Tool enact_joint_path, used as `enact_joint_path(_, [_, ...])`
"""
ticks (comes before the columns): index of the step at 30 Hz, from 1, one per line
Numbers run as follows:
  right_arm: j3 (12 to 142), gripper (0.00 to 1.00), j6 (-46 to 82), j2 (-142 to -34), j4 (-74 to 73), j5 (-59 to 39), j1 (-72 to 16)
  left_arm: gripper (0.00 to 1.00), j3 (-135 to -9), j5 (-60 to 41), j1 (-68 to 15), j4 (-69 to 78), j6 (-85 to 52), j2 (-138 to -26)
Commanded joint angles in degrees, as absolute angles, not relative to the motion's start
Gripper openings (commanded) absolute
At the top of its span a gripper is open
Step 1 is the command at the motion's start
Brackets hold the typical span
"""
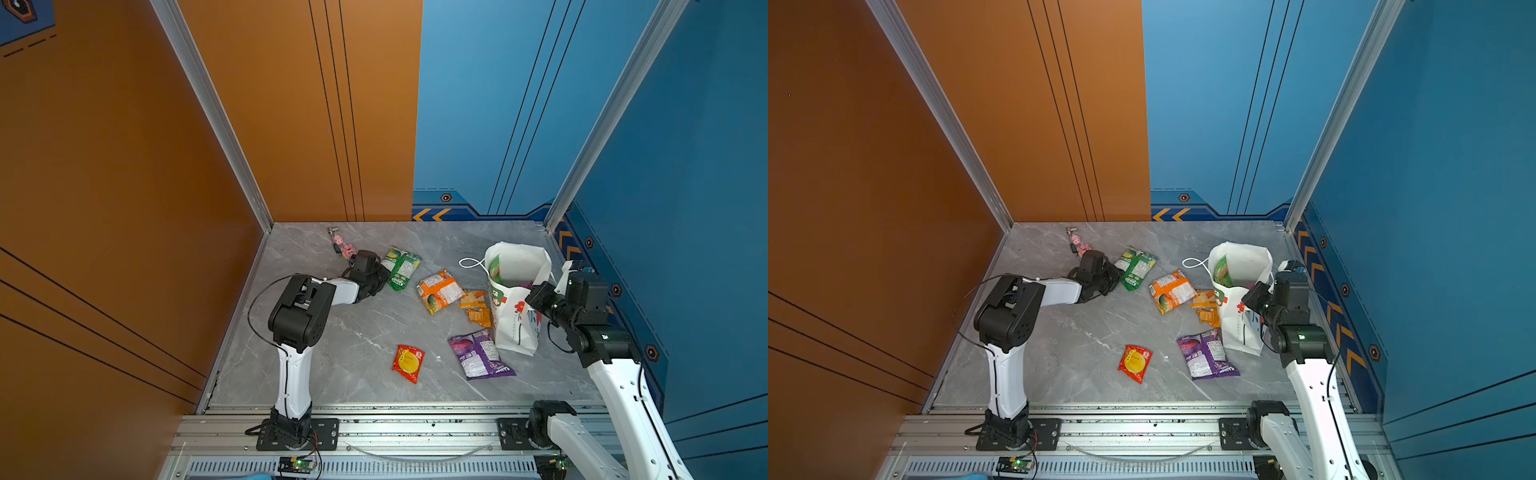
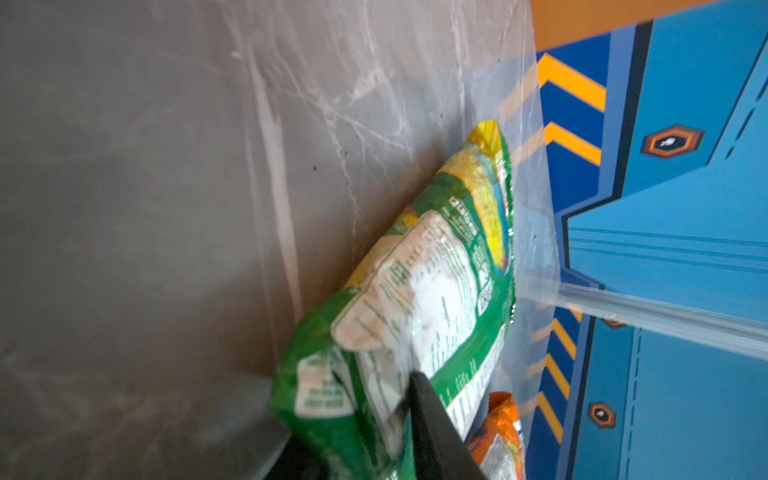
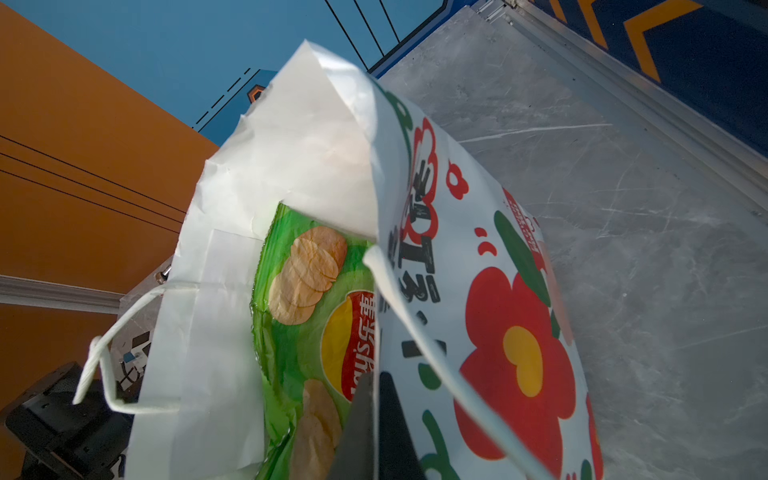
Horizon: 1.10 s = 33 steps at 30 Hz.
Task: Place the snacks into the paper bag
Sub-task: 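Grasp the green tea-snack bag with the left gripper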
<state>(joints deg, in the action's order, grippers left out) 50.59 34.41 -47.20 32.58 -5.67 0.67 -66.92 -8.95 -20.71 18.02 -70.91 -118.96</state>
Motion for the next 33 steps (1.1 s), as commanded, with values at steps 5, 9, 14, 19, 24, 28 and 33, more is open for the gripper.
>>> enact_joint_path(5, [49.92, 0.0, 33.4, -46.32, 31.2, -4.13, 0.61, 0.07, -67.33, -5.41, -21.31, 9.01, -67.66, -118.62])
enact_joint_path(9, [50.14, 0.0, 33.75, -45.99, 31.56, -4.57, 0.58, 0.04, -67.07, -4.88, -21.26, 6.37, -65.59, -116.62])
enact_joint_path(14, [50.53, 0.0, 33.66, -45.35, 32.73, -4.58, 0.53, 0.01, -65.5, -4.03, -21.4, 4.54, -63.03, -113.48])
enact_joint_path(19, [50.94, 0.0, 33.75, -45.8, 33.8, -5.17, 0.53, 0.0, -64.85, -2.95, -22.31, -0.18, -58.53, -109.95])
enact_joint_path(24, [51.69, 0.0, 33.4, -46.97, 35.42, -6.23, 0.44, 0.0, -63.79, -0.21, -23.79, -7.04, -53.55, -104.53])
enact_joint_path(28, [52.14, 0.0, 33.31, -46.85, 36.07, -6.37, 0.35, 0.0, -61.82, 1.38, -24.88, -10.3, -50.35, -99.48])
enact_joint_path(33, [52.13, 0.0, 33.01, -47.45, 36.29, -7.78, 0.09, 0.0, -59.53, -3.13, -25.49, -11.47, -46.16, -95.56])
